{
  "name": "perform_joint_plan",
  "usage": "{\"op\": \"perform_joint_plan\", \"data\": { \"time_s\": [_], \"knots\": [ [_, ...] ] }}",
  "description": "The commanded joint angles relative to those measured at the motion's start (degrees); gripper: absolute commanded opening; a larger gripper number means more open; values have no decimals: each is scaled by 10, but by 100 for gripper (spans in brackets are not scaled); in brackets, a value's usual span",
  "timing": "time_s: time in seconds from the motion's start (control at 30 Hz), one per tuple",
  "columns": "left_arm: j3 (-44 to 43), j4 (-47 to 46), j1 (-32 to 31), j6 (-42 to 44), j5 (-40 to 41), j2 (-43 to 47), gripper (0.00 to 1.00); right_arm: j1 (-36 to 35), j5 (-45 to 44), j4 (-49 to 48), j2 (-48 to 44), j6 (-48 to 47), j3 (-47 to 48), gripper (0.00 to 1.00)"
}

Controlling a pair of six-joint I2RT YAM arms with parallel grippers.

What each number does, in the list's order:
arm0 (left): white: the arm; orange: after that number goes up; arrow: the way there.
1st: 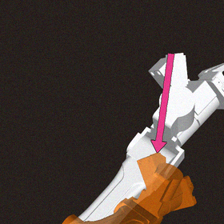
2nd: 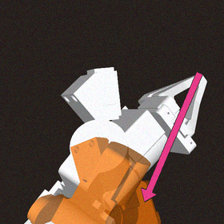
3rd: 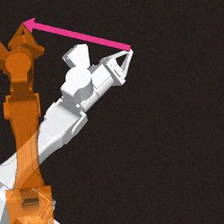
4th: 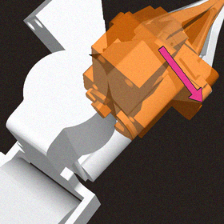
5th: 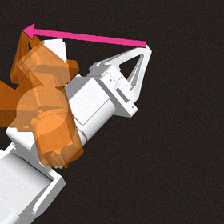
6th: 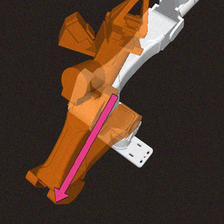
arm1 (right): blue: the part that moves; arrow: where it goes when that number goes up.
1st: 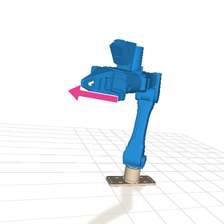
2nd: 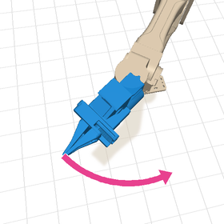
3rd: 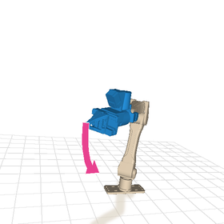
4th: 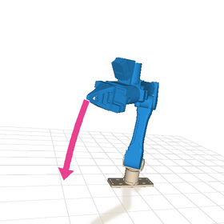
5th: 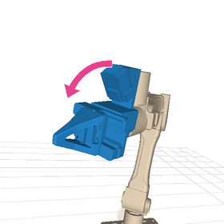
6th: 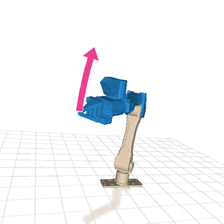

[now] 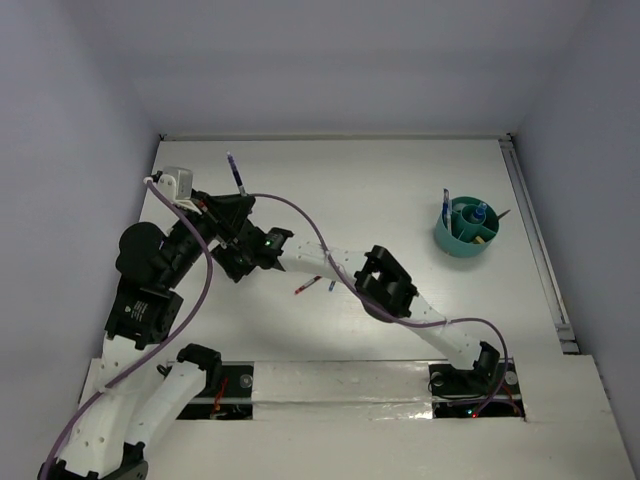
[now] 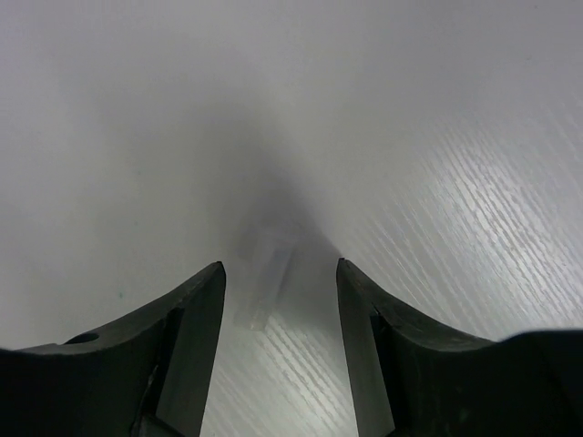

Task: Sort the stationery into containers
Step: Close the pen cap on the pen.

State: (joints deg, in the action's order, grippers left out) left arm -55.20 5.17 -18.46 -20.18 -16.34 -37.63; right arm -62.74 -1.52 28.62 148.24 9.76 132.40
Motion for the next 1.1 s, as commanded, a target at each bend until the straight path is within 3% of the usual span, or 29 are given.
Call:
{"op": "perform_joint_plan", "data": {
  "time_s": [0.0,0.4,0.57,0.67,0.83,0.97,1.07],
  "knots": [
    [4,-37,-4,2,-10,7,0,-9,-54,51,13,-39,26,56],
    [11,-41,-4,-1,-10,4,0,-27,-78,93,50,-68,47,25],
    [11,-42,-4,-2,-8,-2,0,-27,-96,93,49,-69,43,0],
    [12,-42,-4,-3,-4,-5,0,-20,-112,55,22,-43,8,0],
    [12,-47,-4,-8,-4,-15,0,24,-38,-100,-108,23,-164,0],
    [12,-61,-4,-17,-10,-24,0,80,37,-311,-287,99,-386,0],
    [20,-79,-4,-30,-26,-36,0,114,94,-409,-361,154,-496,0]
  ]
}}
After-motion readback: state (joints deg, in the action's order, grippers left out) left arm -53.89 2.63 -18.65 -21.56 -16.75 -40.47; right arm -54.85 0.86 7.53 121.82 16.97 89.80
